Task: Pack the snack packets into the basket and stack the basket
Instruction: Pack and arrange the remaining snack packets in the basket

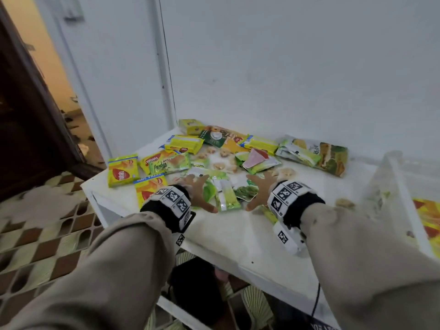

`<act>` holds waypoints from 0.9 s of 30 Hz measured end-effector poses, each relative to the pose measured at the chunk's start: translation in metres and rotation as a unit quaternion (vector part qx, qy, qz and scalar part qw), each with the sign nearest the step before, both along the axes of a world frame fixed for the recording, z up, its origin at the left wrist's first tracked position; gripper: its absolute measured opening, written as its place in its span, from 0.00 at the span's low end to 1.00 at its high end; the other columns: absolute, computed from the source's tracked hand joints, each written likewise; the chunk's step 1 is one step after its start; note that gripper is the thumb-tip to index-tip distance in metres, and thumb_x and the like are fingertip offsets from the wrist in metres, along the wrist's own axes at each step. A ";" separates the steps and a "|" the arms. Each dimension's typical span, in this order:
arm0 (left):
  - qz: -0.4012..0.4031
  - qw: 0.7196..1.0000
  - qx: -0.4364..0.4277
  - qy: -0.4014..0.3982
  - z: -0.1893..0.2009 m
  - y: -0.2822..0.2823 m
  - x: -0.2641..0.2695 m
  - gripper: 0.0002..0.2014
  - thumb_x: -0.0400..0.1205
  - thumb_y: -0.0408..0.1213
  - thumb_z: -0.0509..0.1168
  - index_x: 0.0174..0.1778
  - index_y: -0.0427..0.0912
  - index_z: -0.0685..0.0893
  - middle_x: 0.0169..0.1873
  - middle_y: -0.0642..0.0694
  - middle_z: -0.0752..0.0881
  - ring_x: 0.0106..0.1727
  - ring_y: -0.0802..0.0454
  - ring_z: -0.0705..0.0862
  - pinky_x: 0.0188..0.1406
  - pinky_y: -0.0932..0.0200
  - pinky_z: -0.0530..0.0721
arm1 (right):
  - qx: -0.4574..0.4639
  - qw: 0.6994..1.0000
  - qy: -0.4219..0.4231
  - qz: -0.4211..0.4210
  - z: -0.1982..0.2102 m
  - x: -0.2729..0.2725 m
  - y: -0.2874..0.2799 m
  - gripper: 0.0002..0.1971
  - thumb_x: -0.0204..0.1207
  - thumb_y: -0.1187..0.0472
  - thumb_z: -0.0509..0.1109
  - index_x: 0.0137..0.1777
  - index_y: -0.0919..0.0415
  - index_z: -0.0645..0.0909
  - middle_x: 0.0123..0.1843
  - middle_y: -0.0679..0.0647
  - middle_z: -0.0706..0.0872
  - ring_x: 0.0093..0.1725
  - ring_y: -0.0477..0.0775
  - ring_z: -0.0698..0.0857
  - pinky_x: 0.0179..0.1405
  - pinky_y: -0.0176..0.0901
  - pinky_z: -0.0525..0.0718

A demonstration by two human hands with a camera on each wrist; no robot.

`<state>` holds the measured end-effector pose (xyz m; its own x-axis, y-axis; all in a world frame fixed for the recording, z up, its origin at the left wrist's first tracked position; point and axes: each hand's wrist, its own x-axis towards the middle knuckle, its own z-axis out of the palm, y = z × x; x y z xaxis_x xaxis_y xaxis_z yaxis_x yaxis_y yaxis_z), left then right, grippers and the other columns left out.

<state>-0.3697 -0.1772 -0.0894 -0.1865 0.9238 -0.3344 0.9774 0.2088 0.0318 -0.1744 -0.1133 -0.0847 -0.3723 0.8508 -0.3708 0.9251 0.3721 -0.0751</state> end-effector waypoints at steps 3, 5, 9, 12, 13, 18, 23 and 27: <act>-0.009 0.999 -0.037 0.013 -0.002 0.023 0.004 0.59 0.60 0.70 0.70 0.79 0.63 0.39 0.81 0.44 0.39 0.81 0.35 0.42 0.76 0.29 0.54 | 0.010 0.998 -0.055 0.005 -0.011 -0.008 0.013 0.51 0.65 0.36 0.73 0.81 0.41 0.44 0.82 0.62 0.49 0.80 0.68 0.55 0.73 0.64 0.65; -0.008 0.998 -0.056 0.013 -0.004 0.034 0.006 0.59 0.59 0.72 0.69 0.78 0.65 0.37 0.81 0.45 0.35 0.80 0.32 0.38 0.74 0.25 0.52 | 0.023 0.996 -0.084 0.014 -0.017 -0.011 0.018 0.52 0.62 0.33 0.72 0.81 0.40 0.45 0.80 0.61 0.53 0.77 0.70 0.60 0.70 0.65 0.70; -0.020 0.996 -0.082 0.022 -0.010 0.049 -0.001 0.59 0.60 0.72 0.68 0.78 0.65 0.35 0.81 0.41 0.35 0.80 0.29 0.46 0.74 0.27 0.57 | 0.027 0.994 -0.100 0.047 -0.017 -0.014 0.028 0.47 0.64 0.37 0.73 0.79 0.48 0.54 0.73 0.63 0.64 0.68 0.68 0.73 0.60 0.59 0.77; -0.041 0.995 -0.088 0.033 -0.011 0.056 -0.005 0.57 0.62 0.70 0.69 0.77 0.66 0.35 0.81 0.38 0.41 0.79 0.30 0.52 0.72 0.31 0.61 | 0.020 0.993 -0.108 0.044 -0.016 -0.019 0.033 0.45 0.65 0.40 0.75 0.78 0.50 0.56 0.72 0.64 0.66 0.65 0.67 0.75 0.56 0.58 0.78; -0.047 0.995 -0.084 0.030 -0.011 0.059 -0.007 0.57 0.62 0.69 0.69 0.77 0.66 0.36 0.81 0.38 0.45 0.79 0.31 0.54 0.71 0.33 0.63 | 0.012 0.993 -0.111 0.041 -0.016 -0.020 0.034 0.45 0.65 0.41 0.75 0.78 0.50 0.56 0.72 0.64 0.66 0.65 0.68 0.76 0.56 0.58 0.78; -0.075 0.995 -0.050 0.044 -0.017 0.064 -0.017 0.58 0.62 0.68 0.71 0.79 0.61 0.38 0.75 0.41 0.61 0.74 0.36 0.65 0.62 0.42 0.73 | 0.001 0.995 -0.097 0.017 -0.021 -0.024 0.035 0.38 0.69 0.53 0.74 0.77 0.50 0.58 0.69 0.64 0.66 0.60 0.67 0.79 0.55 0.55 0.83; -0.103 0.993 -0.024 0.048 -0.014 0.061 -0.017 0.52 0.69 0.60 0.71 0.81 0.45 0.49 0.75 0.41 0.61 0.74 0.38 0.66 0.66 0.45 0.71 | 0.017 0.997 -0.069 0.007 -0.025 -0.028 0.037 0.36 0.73 0.52 0.70 0.79 0.49 0.58 0.69 0.65 0.69 0.64 0.66 0.78 0.62 0.52 0.81; -0.102 0.994 -0.035 0.033 -0.010 0.057 -0.015 0.52 0.59 0.61 0.71 0.77 0.42 0.62 0.75 0.39 0.62 0.73 0.40 0.68 0.67 0.47 0.71 | 0.041 0.996 -0.079 0.003 -0.026 -0.027 0.037 0.33 0.74 0.48 0.68 0.77 0.48 0.60 0.67 0.64 0.70 0.63 0.65 0.79 0.58 0.48 0.81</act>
